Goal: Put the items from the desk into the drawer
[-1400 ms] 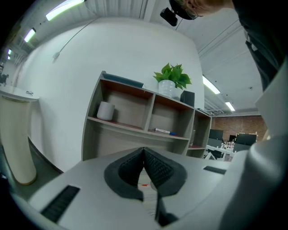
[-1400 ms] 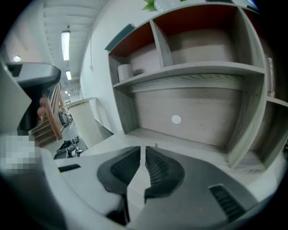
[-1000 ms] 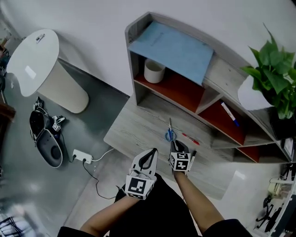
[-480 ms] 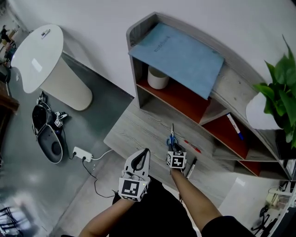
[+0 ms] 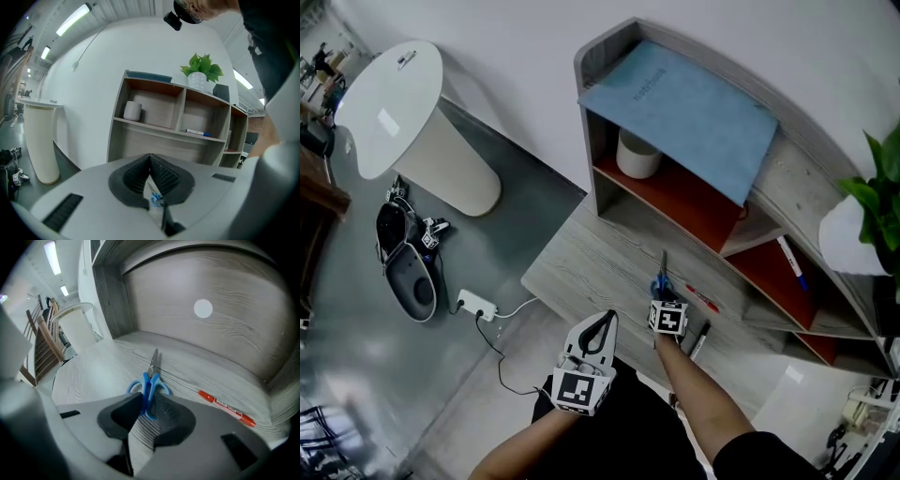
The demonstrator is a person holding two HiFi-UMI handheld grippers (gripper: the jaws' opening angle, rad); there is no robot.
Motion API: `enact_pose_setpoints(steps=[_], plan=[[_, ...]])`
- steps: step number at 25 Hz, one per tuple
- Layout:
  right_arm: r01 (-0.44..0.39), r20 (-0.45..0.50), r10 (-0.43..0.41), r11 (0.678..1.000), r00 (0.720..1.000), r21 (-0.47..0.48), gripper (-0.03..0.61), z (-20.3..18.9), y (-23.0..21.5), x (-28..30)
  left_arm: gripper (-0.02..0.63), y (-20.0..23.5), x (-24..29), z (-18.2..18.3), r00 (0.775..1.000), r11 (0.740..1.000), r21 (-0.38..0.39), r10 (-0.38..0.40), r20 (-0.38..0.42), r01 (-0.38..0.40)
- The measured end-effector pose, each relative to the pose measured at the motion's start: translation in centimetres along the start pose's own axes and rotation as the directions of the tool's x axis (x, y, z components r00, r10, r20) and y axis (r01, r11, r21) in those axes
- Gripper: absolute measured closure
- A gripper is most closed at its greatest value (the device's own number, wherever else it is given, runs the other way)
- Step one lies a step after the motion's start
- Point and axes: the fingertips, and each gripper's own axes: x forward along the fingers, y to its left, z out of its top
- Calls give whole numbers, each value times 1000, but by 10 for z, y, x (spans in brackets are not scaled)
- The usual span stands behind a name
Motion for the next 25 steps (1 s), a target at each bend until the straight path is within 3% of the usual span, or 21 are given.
enact_pose_setpoints(steps=[6, 15, 25], plan=[[-13, 10, 12, 998, 1000, 68, 486, 0, -2, 1, 609, 4, -3, -4, 1000, 1000, -11, 15, -3, -15], [-63, 25, 63, 997, 998, 32, 491, 6, 12, -16, 609, 15, -17, -5, 1000, 1000, -16, 19, -5, -19], [-28, 112, 26, 999, 993, 23, 491, -1, 41, -74, 609, 8, -50, -3, 996, 996, -1, -92, 8, 92]])
